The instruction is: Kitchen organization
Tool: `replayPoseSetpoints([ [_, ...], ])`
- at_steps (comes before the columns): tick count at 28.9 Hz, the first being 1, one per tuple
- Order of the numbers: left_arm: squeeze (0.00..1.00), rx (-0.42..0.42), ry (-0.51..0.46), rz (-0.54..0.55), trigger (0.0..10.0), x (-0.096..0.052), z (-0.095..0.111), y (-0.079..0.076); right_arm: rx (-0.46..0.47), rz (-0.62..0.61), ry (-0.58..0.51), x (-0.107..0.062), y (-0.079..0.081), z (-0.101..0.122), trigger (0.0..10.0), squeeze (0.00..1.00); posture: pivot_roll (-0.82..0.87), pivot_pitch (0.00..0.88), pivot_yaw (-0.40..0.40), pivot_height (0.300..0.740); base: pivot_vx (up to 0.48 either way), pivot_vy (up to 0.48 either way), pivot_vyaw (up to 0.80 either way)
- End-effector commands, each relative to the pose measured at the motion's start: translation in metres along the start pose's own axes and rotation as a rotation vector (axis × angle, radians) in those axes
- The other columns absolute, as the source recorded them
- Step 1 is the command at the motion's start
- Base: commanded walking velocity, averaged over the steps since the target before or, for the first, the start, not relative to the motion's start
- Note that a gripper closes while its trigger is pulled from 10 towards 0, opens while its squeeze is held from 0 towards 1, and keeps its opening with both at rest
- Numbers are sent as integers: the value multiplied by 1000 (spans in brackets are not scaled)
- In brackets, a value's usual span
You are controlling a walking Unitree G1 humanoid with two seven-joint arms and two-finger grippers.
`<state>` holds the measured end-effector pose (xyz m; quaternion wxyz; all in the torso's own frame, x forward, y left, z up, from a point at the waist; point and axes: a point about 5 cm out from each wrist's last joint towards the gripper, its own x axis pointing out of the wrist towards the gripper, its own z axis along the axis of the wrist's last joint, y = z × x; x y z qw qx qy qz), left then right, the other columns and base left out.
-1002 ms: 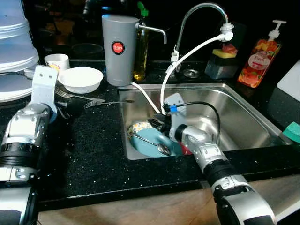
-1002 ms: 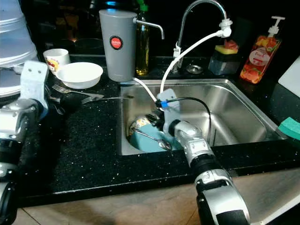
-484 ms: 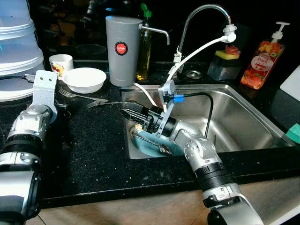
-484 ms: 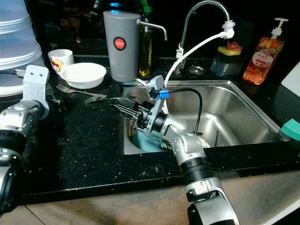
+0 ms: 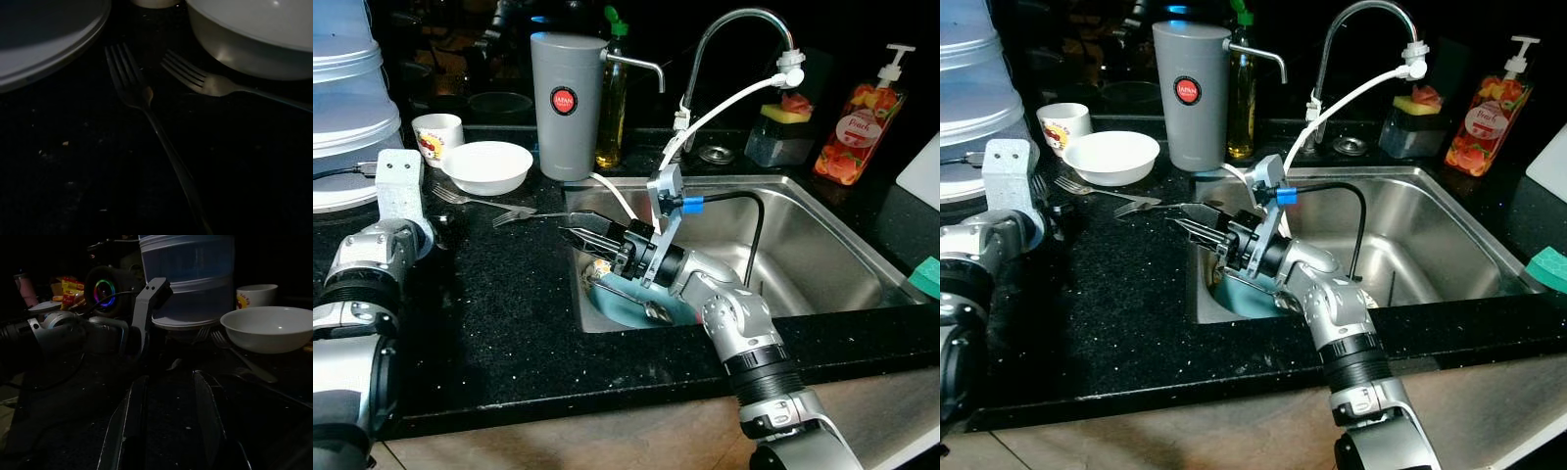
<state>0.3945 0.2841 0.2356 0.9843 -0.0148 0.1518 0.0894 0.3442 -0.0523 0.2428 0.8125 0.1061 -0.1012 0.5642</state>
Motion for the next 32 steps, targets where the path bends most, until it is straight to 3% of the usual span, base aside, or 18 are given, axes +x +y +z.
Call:
replayPoseSetpoints([
  [1, 0, -29, 104, -1, 0, 3, -23, -1, 21, 3, -22, -2, 1, 3, 10000, 0, 89, 85, -59, 740, 0, 0, 0],
  [14, 0, -71, 0, 78, 0, 0, -1, 10, 85, -9, -78, -5, -3, 12, 10000, 0, 89, 85, -57, 740, 0, 0, 0],
  [21, 0, -51, -108, 60, 0, -7, 27, 0, 117, -17, -126, -6, -5, 20, 10000, 0, 90, 83, -56, 740, 0, 0, 0],
  [25, 0, -57, -185, 79, 0, -8, 35, 2, 128, -16, -141, -6, -7, 23, 10000, 0, 97, 84, -69, 740, 0, 0, 0],
  [26, 227, -53, -213, 85, 0, -8, 37, 3, 130, -14, -143, -6, -7, 23, 10000, 0, 97, 84, -69, 740, 0, 0, 0],
  [27, 1000, -52, -233, 65, 10000, -8, 39, 1, 131, -12, -144, -5, -7, 24, 10000, 0, 97, 84, -69, 740, 0, 0, 0],
  [32, 1000, -26, -260, 43, 10000, -7, 45, -8, 135, -7, -146, -5, -6, 25, 10000, 0, 88, 87, -74, 740, 0, 0, 0],
])
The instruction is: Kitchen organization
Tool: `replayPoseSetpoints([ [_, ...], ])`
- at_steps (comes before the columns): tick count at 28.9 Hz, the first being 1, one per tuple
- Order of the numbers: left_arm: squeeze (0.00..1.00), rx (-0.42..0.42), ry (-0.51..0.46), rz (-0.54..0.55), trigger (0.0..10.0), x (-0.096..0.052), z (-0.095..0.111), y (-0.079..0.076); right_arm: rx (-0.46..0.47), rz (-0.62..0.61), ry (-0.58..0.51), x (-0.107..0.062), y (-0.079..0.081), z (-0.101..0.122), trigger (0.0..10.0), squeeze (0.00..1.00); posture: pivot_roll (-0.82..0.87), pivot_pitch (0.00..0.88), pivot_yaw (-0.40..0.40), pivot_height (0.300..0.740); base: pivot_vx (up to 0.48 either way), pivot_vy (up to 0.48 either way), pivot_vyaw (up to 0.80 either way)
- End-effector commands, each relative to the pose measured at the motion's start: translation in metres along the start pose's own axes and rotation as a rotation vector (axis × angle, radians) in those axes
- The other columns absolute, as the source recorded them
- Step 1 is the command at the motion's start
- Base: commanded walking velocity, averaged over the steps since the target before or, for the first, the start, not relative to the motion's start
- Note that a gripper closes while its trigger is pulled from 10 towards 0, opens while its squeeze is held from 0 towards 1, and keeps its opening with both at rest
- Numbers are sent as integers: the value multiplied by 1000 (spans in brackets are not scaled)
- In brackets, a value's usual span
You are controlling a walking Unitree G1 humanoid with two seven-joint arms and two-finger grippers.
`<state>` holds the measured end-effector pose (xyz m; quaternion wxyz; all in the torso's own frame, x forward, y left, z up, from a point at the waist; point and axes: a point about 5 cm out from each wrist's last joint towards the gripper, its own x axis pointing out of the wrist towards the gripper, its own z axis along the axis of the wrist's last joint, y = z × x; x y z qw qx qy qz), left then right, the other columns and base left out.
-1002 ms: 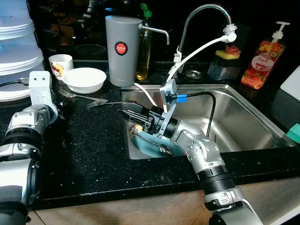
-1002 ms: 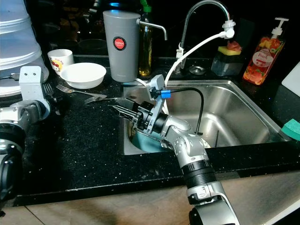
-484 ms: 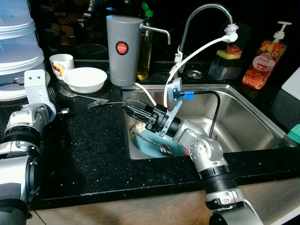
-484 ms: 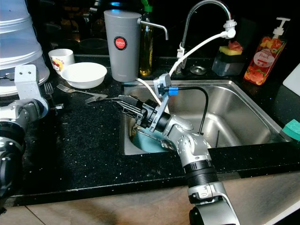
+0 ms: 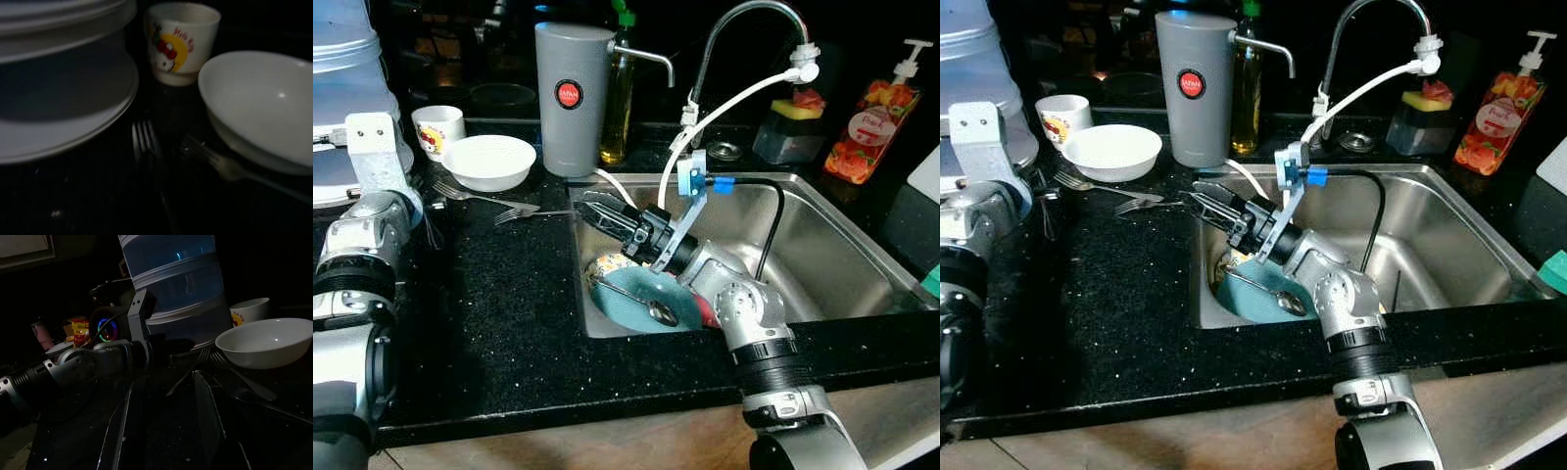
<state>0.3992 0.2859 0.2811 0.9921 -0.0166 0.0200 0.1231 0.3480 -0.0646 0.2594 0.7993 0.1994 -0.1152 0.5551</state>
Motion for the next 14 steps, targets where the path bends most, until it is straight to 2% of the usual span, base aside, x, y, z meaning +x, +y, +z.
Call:
replayPoseSetpoints([
  [1, 1000, 19, 24, -10, 10000, 2, -4, -9, 0, 10, -12, 1, 1, 5, 10000, 0, 87, 89, -72, 740, 0, 0, 0],
  [8, 1000, 30, 133, 26, 10000, 2, -26, -6, 6, 5, -5, -3, 3, 3, 10000, 0, 79, 102, -64, 740, 0, 0, 0],
  [14, 1000, 40, 189, 49, 10000, 2, -37, -6, 14, 0, 0, -7, 4, 2, 10000, 0, 76, 108, -59, 740, 0, 0, 0],
])
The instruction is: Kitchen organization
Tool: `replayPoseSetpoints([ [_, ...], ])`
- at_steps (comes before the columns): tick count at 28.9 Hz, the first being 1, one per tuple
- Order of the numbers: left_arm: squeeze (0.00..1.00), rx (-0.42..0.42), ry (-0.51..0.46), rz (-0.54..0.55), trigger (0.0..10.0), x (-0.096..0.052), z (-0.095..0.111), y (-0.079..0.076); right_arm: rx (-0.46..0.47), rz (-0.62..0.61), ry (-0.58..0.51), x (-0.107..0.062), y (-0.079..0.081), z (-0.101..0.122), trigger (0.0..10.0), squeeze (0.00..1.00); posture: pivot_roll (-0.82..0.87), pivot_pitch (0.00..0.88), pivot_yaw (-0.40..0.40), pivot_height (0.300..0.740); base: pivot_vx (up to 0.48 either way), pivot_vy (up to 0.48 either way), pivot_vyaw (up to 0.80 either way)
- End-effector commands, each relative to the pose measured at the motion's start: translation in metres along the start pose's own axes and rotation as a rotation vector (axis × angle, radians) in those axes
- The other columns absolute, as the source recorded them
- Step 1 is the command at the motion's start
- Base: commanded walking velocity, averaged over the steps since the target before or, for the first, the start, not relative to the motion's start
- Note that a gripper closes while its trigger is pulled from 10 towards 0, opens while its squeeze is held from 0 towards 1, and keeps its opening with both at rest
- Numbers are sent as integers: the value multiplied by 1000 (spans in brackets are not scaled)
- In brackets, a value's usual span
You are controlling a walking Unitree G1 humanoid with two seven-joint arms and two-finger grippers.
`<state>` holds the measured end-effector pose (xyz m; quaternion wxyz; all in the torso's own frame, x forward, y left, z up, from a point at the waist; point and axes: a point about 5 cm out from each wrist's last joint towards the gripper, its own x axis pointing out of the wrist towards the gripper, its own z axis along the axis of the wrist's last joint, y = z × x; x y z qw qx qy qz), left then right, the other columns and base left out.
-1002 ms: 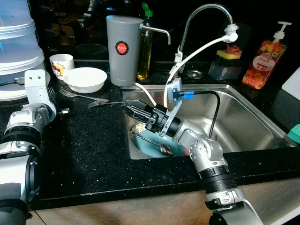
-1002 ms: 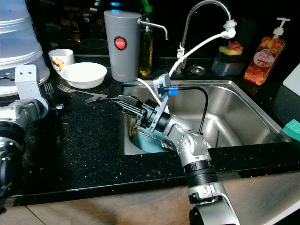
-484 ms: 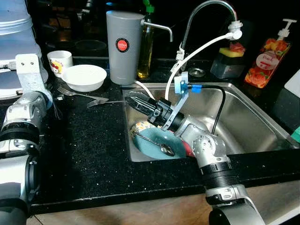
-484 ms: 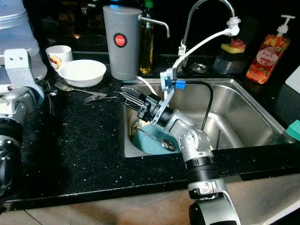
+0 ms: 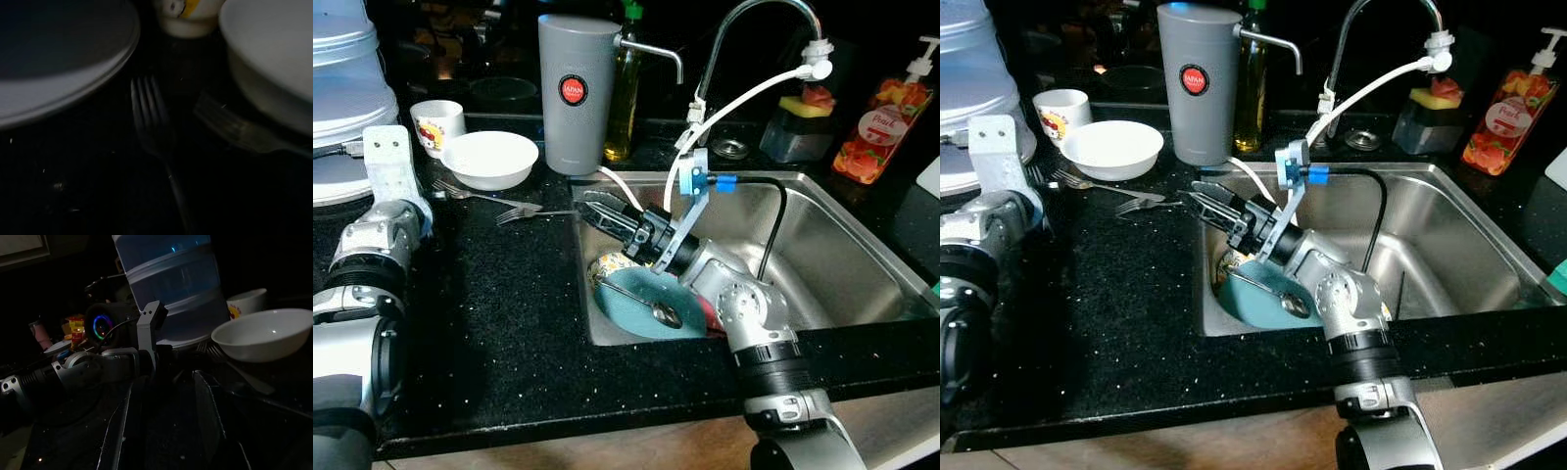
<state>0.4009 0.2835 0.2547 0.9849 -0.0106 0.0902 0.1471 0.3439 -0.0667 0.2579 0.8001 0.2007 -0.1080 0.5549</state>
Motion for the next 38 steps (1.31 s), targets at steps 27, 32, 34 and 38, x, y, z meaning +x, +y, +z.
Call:
replayPoseSetpoints([
  [27, 0, -32, 188, -3, 0, 1, -39, -5, 20, 33, 8, -5, 3, 2, 10000, 0, 80, 115, -62, 740, 0, 0, 0],
  [32, 0, -30, 175, -6, 0, 1, -34, -4, 22, 33, 6, -5, 3, 2, 10000, 0, 81, 113, -61, 740, 0, 0, 0],
  [34, 0, -23, 166, -11, 0, 1, -31, -5, 23, 33, 2, -5, 2, 3, 10000, 0, 81, 112, -62, 740, 0, 0, 0],
  [38, 0, 2, 135, -4, 0, 1, -23, -4, 28, 29, -10, -5, 1, 6, 10000, 0, 80, 113, -61, 740, 0, 0, 0],
])
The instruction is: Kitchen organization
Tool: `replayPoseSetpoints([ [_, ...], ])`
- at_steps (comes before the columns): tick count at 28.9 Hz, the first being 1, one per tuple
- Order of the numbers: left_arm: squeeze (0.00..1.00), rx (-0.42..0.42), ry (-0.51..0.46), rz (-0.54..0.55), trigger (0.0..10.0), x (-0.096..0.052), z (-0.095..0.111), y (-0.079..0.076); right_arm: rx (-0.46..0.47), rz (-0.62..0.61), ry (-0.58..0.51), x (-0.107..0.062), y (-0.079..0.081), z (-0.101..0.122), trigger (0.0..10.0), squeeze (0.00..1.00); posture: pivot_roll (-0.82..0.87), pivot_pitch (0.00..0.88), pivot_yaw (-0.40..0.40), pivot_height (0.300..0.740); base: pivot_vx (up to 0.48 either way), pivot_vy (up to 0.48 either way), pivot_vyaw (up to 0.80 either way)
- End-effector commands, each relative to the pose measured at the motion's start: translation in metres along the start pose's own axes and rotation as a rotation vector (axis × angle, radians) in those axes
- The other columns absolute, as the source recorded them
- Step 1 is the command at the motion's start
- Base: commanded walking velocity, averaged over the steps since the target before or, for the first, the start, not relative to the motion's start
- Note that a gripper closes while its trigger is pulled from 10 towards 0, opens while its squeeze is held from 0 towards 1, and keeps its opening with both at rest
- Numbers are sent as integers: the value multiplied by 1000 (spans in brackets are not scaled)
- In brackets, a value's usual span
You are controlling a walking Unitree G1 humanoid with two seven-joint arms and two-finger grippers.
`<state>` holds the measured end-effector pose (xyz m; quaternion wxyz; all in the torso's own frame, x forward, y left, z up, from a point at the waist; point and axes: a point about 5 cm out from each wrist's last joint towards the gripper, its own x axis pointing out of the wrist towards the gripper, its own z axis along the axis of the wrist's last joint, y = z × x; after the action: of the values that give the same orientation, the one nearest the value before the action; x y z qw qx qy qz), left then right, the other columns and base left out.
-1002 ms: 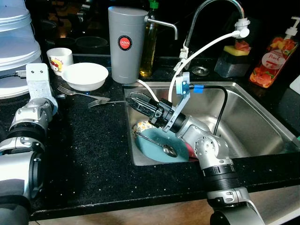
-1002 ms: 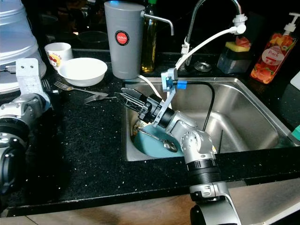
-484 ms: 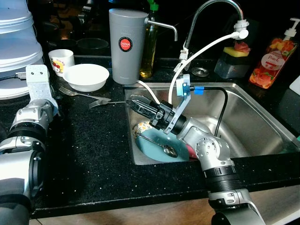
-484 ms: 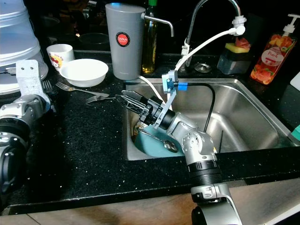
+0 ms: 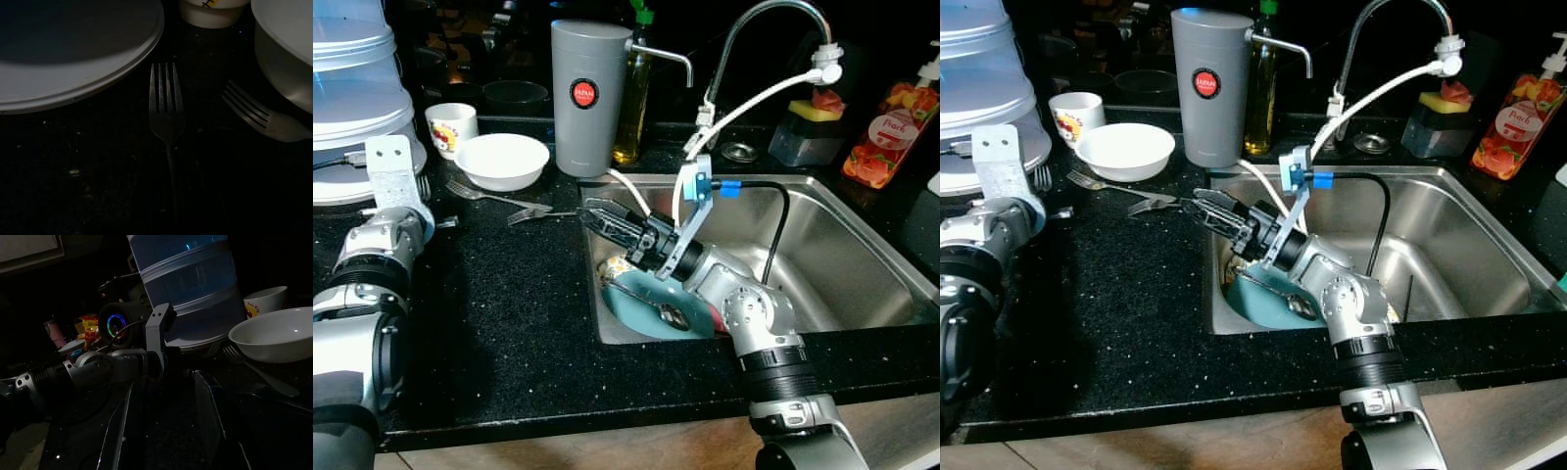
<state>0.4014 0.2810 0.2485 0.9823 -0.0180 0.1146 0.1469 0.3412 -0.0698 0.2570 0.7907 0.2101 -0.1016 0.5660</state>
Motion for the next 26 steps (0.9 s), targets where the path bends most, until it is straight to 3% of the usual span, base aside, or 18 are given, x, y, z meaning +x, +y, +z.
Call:
replayPoseSetpoints([
  [1, 0, 12, 54, 7, 0, 1, -9, 0, 0, 4, -19, -1, -1, 7, 10000, 0, 78, 113, -60, 740, 0, 0, 0],
  [4, 0, 15, 29, 9, 0, 0, -3, -1, 1, 3, -23, -1, -1, 8, 10000, 0, 79, 113, -60, 740, 0, 0, 0],
  [5, 0, 40, -53, -15, 0, -3, 15, -9, 4, 1, -34, -2, -1, 11, 10000, 0, 79, 112, -62, 740, 0, 0, 0],
  [8, 0, 49, -112, -75, 0, -8, 28, -22, 5, 1, -47, -2, -1, 13, 10000, 0, 81, 110, -62, 740, 0, 0, 0],
  [12, 0, 85, -162, -138, 0, -22, 39, -37, 3, 1, -74, -1, 1, 19, 10000, 0, 82, 107, -61, 740, 0, 0, 0],
  [13, 0, 102, -243, -178, 0, -36, 47, -43, 11, 1, -105, 0, 3, 23, 10000, 0, 82, 107, -61, 740, 0, 0, 0],
  [16, 0, 118, -329, -232, 0, -47, 53, -49, 19, -2, -130, 0, 4, 26, 10000, 0, 82, 107, -61, 740, 0, 0, 0],
  [18, 0, 114, -406, -357, 0, -59, 56, -61, 31, -13, -159, 1, 5, 29, 10000, 0, 87, 104, -62, 740, 0, 0, 0],
  [19, 0, 114, -406, -357, 0, -59, 56, -61, 31, -13, -159, 1, 5, 29, 10000, 0, 87, 104, -62, 740, 0, 0, 0],
  [20, 0, 122, -420, -435, 0, -63, 54, -66, 40, -25, -175, 3, 5, 30, 10000, 0, 87, 104, -62, 740, 0, 0, 0],
  [21, 0, 168, -414, -548, 0, -69, 45, -73, 52, -61, -198, 7, 5, 31, 10000, 522, 89, 106, -58, 740, 0, 0, 0],
  [22, 0, 168, -414, -548, 0, -69, 45, -73, 52, -61, -198, 7, 5, 31, 10000, 522, 89, 106, -58, 740, 0, 0, 0],
  [23, 0, 199, -408, -580, 0, -71, 40, -74, 56, -69, -207, 9, 5, 32, 10000, 1000, 89, 106, -58, 740, 0, 0, 0],
  [26, 0, 270, -396, -663, 0, -78, 27, -76, 71, -85, -226, 13, 8, 32, 10000, 1000, 88, 107, -57, 740, 0, 0, 0],
])
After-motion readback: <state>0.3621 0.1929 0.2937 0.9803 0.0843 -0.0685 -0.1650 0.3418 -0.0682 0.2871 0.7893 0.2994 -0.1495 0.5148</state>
